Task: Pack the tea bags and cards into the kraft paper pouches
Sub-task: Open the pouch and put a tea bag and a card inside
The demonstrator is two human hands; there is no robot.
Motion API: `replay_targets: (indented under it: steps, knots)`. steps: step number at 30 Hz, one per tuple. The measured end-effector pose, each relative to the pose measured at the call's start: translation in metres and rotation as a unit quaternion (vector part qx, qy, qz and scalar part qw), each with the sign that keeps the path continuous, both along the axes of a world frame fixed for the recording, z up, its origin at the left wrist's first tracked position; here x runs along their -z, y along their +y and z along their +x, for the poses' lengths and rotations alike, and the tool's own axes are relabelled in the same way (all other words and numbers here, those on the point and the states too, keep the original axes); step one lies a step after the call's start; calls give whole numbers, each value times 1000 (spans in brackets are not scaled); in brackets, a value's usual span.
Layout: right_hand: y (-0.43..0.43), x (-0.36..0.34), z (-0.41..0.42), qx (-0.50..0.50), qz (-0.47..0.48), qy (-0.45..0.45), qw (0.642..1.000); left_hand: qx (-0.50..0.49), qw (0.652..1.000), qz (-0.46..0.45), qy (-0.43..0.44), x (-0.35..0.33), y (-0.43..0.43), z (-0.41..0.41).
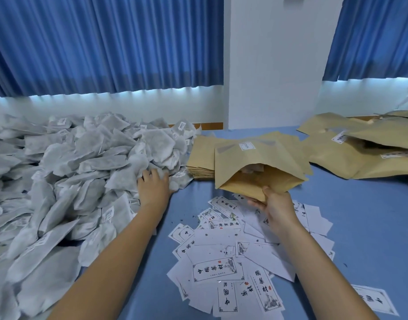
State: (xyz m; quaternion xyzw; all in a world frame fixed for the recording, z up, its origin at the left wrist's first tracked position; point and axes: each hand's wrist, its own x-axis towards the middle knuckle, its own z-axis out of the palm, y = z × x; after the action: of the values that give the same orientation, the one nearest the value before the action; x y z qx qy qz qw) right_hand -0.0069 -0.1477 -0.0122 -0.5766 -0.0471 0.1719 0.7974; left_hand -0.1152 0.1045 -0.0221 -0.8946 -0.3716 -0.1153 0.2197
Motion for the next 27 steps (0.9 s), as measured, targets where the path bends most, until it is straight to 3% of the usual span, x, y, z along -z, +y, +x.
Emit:
replay_targets:
  steps: [5, 8, 11, 14, 16, 18, 19, 27]
  knots:
    - [0, -5, -4, -6, 24, 11, 1000, 37, 999, 10, 25, -2, 0, 2]
    - [-1, -6, -5, -13, 36, 12, 999, 87, 989, -4, -118, -14, -7, -1]
    - [0, -5, -2, -4, 27, 14, 1000, 236, 930, 64, -274, -21, -19, -1]
    - [-1, -2, 2, 8, 4, 12, 1000, 374, 906, 24, -199, -15, -29, -2]
    - [-1, -1, 2, 10, 1, 9, 1000, 358, 915, -148, -114, -7, -32, -3]
    - [-1, -1, 2, 9, 2, 5, 1000, 306, 890, -326, -92, -1, -32, -5]
    - [-1, -2, 1, 10, 3, 4, 1000, 297, 879, -362, -87, 0, -34, -4]
    - [0, 0, 3, 13, 4, 4, 1000, 177, 919, -351, 24, 4, -61, 20]
